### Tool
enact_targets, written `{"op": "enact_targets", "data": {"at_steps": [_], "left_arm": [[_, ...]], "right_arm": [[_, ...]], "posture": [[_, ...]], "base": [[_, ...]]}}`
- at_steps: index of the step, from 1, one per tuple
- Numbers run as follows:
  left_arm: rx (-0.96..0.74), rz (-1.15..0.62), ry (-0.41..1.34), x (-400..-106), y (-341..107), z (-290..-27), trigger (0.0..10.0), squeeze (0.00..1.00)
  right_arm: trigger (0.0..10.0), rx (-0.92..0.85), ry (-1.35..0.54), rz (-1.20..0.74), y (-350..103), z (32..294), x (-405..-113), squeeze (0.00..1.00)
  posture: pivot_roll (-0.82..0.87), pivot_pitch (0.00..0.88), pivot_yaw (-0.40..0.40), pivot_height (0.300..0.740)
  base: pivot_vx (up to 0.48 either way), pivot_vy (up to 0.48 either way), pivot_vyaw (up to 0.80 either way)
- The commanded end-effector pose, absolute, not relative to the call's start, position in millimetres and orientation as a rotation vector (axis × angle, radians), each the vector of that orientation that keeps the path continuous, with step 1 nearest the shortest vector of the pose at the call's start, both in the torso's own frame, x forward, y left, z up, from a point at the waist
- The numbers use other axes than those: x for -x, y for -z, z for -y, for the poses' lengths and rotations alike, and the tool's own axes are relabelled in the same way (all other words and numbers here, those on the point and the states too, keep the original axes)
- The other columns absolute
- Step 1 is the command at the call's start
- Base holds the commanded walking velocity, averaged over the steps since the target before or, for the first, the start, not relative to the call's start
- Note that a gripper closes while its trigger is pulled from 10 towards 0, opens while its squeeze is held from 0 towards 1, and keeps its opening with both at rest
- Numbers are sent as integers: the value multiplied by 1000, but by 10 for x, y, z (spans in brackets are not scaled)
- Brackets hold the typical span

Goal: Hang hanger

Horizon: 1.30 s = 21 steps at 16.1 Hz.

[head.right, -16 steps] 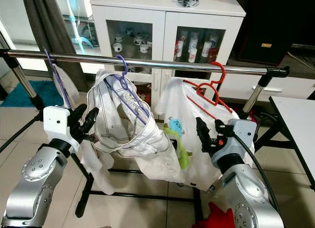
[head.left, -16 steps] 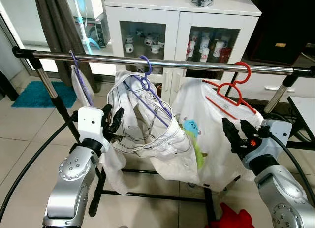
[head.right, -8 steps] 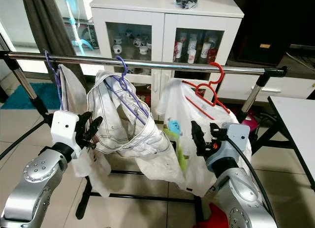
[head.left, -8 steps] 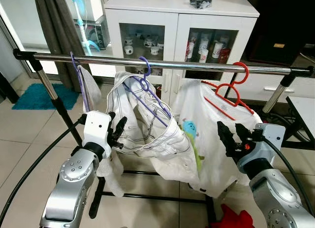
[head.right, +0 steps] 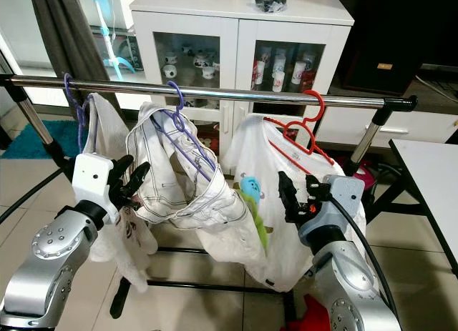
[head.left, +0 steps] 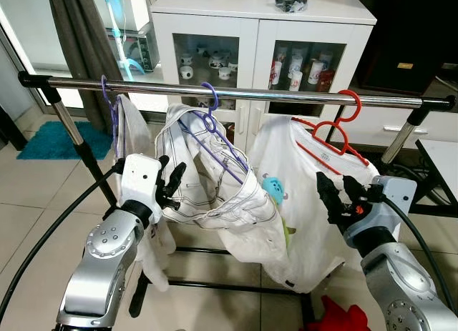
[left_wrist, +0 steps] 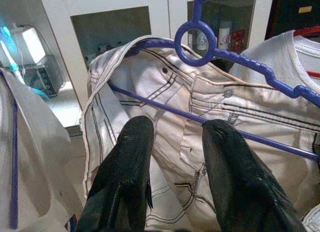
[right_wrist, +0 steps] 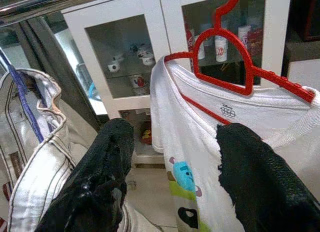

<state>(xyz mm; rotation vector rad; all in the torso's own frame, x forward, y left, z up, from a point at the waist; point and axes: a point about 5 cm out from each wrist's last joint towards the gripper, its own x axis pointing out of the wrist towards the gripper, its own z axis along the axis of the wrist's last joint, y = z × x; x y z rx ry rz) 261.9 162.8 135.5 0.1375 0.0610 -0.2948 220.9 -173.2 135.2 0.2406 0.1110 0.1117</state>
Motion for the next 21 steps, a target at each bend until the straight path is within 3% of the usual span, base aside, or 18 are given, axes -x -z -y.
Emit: {"op": "enact_targets", "data": {"at_steps": [1, 21], "left_arm": [[-146, -63, 299, -2620, -1370, -1630, 10000, 0], [-144, -77, 313, -2611, -1326, -1585, 10000, 0]], "right_arm": [[10000, -238, -120, -98, -1372, 1717, -2197, 0], [10000, -244, -131, -107, -1352, 1715, -2190, 0]], "posture": [[-149, 0, 27, 740], [-151, 0, 17, 740]], "base": [[0, 0, 0], [0, 0, 0]]}}
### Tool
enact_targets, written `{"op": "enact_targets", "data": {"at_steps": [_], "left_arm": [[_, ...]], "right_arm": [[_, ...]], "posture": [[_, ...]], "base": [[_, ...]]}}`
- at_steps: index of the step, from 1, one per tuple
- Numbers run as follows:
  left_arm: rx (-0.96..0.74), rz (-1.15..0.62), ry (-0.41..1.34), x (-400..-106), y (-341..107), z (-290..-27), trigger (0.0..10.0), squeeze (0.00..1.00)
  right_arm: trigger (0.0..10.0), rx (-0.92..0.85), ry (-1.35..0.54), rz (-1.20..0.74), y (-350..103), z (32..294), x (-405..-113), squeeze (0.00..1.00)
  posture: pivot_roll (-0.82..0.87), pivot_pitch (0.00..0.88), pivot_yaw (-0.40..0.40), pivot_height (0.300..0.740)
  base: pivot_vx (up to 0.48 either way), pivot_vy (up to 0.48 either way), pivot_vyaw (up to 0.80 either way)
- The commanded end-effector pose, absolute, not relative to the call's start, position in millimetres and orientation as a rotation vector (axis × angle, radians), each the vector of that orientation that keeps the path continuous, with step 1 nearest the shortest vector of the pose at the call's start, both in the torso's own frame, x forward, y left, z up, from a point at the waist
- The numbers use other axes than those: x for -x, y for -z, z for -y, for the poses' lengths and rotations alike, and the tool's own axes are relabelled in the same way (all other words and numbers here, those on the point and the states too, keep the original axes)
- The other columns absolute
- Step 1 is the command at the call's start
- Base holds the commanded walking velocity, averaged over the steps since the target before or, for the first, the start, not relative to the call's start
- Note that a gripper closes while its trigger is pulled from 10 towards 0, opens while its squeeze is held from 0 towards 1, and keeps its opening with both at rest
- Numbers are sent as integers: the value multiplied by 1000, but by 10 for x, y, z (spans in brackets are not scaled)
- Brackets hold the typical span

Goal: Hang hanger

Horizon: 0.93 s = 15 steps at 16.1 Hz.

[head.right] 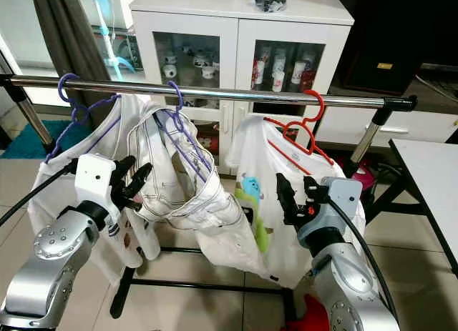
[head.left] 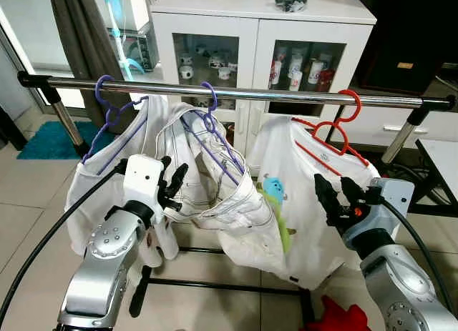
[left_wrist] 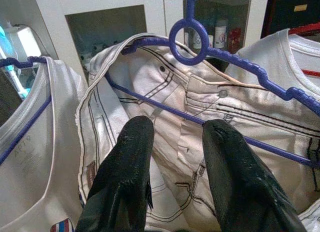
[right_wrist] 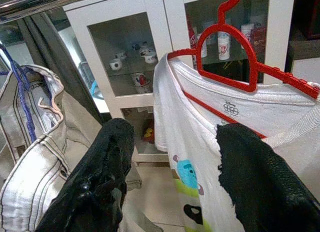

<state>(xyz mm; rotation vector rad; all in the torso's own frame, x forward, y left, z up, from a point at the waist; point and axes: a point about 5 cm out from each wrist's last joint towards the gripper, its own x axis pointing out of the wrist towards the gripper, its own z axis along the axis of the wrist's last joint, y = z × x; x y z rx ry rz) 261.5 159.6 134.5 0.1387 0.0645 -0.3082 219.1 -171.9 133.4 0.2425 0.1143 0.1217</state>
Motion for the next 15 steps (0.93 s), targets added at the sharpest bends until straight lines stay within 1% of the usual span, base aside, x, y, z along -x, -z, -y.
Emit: {"op": "enact_targets", "data": {"at_steps": [1, 9, 12, 15], "left_arm": [[-144, -78, 312, -2609, -1326, -1585, 10000, 0], [-142, -85, 308, -2604, -1309, -1592, 10000, 0], [-85, 26, 275, -2692, -1519, -1593, 10000, 0], [-125, 6, 282, -2660, -1447, -1602, 10000, 0]], "right_arm": [[10000, -245, -132, -108, -1352, 1715, -2191, 0], [10000, -242, -147, -112, -1351, 1698, -2230, 0], [10000, -258, -148, -39, -1496, 1708, -2283, 0], [10000, -236, -167, -37, -1495, 1681, -2279, 0]], "posture": [[-151, 0, 15, 740], [-147, 0, 4, 740], [-148, 0, 7, 740], [-150, 0, 11, 740]], "base": [[0, 0, 0], [0, 0, 0], [0, 0, 0], [0, 0, 0]]}}
